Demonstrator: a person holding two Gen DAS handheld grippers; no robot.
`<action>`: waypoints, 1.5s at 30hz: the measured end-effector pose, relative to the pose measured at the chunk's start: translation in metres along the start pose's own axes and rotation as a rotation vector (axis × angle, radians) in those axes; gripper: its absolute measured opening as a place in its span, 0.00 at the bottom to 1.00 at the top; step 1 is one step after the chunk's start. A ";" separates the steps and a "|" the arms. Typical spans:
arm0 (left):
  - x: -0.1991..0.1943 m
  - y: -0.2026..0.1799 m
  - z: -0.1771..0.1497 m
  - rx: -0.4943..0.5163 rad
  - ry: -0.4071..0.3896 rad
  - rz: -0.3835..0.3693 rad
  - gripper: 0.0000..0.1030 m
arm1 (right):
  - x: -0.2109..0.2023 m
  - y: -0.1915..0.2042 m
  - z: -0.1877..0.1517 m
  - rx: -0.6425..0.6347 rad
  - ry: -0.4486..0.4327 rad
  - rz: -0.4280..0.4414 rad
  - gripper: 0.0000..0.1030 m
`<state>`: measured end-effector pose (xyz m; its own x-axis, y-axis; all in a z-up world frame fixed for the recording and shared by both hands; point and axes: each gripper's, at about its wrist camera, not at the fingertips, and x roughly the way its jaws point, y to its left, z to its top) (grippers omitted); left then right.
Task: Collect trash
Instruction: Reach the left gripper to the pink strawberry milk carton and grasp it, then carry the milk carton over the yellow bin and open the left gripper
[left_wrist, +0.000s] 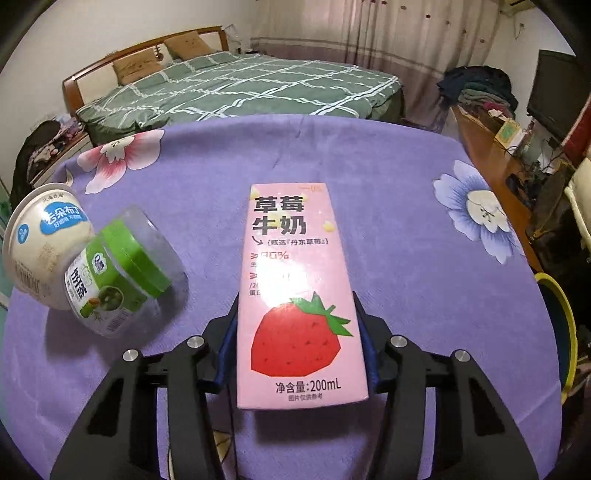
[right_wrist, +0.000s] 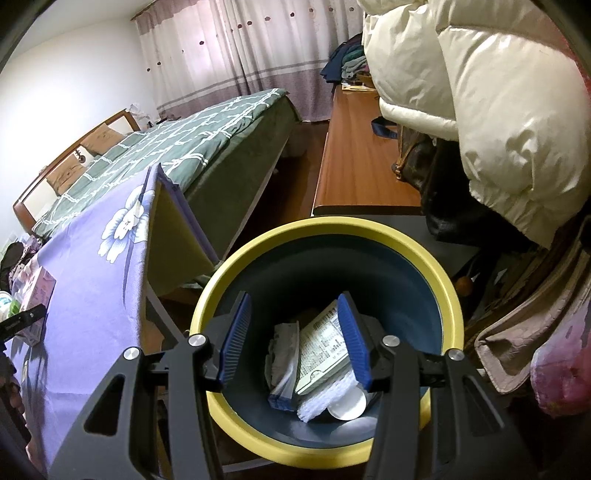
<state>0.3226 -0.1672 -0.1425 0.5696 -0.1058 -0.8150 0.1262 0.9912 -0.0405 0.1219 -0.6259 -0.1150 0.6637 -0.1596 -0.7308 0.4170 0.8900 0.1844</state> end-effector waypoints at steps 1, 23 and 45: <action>-0.003 -0.001 -0.002 0.004 -0.005 -0.006 0.50 | 0.000 -0.001 0.000 0.002 0.000 0.000 0.45; -0.070 -0.191 -0.030 0.362 -0.072 -0.297 0.50 | -0.055 -0.045 -0.030 0.024 -0.048 -0.027 0.46; -0.050 -0.336 -0.053 0.538 0.025 -0.420 0.53 | -0.078 -0.089 -0.046 0.068 -0.054 -0.096 0.46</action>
<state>0.2086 -0.4904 -0.1192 0.3663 -0.4646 -0.8062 0.7220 0.6884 -0.0687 0.0048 -0.6728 -0.1049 0.6505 -0.2665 -0.7112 0.5197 0.8390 0.1610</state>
